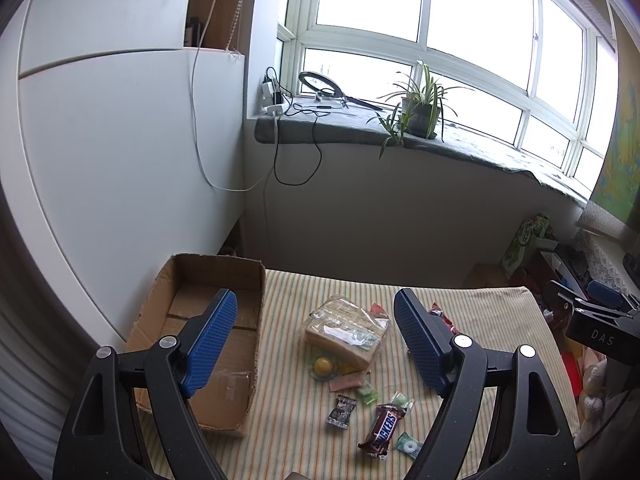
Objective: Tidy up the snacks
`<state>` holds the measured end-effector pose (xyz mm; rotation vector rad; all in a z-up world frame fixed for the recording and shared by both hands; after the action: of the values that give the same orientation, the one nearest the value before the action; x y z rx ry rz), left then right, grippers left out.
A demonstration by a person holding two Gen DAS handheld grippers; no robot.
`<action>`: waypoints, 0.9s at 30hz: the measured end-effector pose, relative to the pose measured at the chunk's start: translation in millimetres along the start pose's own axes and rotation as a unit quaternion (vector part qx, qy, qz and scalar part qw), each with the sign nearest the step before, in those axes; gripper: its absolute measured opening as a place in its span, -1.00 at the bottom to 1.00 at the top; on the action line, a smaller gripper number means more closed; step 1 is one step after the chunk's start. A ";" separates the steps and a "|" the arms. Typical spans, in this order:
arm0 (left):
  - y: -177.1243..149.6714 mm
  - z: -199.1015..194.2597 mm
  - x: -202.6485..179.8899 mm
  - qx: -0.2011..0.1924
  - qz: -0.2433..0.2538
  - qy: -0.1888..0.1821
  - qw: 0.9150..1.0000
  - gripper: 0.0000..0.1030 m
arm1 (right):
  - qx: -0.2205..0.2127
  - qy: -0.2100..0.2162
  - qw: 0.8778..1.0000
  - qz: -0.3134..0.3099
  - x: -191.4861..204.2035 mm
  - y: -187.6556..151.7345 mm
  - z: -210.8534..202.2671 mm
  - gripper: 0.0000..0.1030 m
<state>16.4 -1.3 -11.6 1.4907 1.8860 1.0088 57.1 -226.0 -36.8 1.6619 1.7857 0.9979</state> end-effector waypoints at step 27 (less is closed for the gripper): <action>-30.1 22.4 5.2 0.055 0.040 -0.013 0.998 0.55 | 0.088 0.066 0.993 -0.042 -8.8 -56.6 38.3 1.00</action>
<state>15.3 5.5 -48.8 1.6459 1.9051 0.9286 53.1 -227.1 -105.5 1.6416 2.0655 0.9577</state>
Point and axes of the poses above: each gripper's, at about its wrist camera, not at the fingertips, and z roughly the way its jaws point, x to its left, y to its top, the point moved 2 cm from there along z, roughly the way its jaws point, and after that the axes turned 15 degrees about y, right-handed, at the moved point
